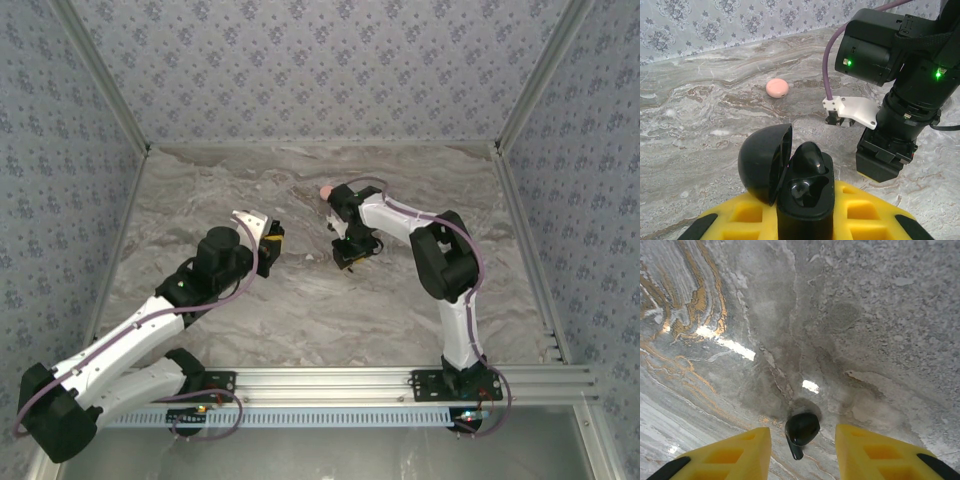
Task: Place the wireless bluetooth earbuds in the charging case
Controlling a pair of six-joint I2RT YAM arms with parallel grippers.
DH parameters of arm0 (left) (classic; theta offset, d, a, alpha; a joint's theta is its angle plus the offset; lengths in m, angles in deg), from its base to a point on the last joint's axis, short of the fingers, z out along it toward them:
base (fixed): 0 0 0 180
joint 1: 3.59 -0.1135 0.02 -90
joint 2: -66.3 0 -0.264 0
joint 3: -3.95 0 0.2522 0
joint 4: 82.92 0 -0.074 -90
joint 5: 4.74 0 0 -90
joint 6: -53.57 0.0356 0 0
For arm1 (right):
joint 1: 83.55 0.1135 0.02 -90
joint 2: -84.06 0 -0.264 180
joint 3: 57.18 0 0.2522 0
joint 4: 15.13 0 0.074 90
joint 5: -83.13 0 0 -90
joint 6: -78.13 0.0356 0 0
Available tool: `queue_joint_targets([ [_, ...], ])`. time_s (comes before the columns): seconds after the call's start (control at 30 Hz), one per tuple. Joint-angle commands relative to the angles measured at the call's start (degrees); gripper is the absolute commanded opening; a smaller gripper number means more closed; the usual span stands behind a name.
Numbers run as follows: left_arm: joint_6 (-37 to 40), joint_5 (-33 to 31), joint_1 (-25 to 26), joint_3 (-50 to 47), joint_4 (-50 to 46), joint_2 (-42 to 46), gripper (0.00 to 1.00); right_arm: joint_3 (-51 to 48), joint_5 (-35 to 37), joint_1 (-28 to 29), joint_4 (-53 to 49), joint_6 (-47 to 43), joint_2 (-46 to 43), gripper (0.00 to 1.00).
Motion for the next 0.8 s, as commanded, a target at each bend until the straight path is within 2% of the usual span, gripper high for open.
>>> queue_joint_targets([
  [0.0, -0.3, 0.0, -0.3, -0.2, 1.4, 0.6, 0.15, 1.7, -1.1, 0.1, -2.0, -0.7, 0.9, 0.38],
  [0.77, -0.5, -0.2, -0.3, -0.3, 1.0, 0.7, 0.14, 2.6, -1.5, 0.4, -1.6, 0.4, 2.9, 0.34],
])
